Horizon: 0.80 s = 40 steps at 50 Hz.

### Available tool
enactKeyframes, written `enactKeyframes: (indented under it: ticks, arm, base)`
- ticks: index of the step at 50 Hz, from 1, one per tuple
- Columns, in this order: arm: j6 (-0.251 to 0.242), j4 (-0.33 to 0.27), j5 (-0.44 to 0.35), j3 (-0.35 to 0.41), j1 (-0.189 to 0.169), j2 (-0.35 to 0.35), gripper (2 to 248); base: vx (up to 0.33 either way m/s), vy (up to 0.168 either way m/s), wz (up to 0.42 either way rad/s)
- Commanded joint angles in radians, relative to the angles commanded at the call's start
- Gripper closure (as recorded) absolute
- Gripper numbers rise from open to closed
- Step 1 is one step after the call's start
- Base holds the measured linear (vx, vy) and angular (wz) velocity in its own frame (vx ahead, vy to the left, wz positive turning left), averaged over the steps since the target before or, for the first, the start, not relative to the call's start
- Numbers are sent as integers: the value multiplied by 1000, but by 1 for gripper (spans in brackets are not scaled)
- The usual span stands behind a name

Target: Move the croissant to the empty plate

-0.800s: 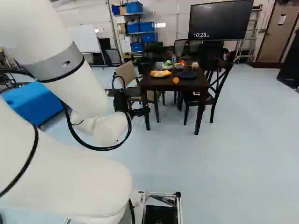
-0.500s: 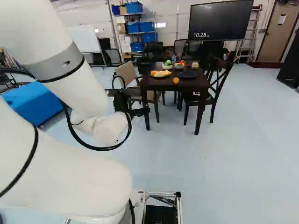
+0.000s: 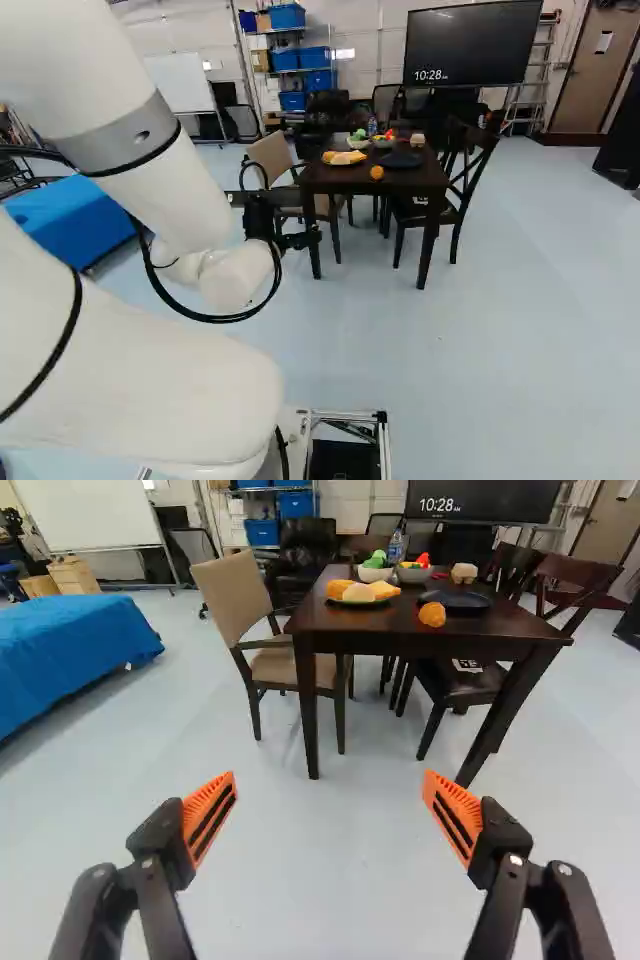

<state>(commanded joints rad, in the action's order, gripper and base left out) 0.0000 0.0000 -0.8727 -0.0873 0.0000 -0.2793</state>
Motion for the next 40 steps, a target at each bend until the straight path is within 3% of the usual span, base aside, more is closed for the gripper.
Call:
enactKeyframes:
  ticks: [40]
  arm:
    - [0,0,0,0,0,0,3]
  base:
    - [0,0,0]
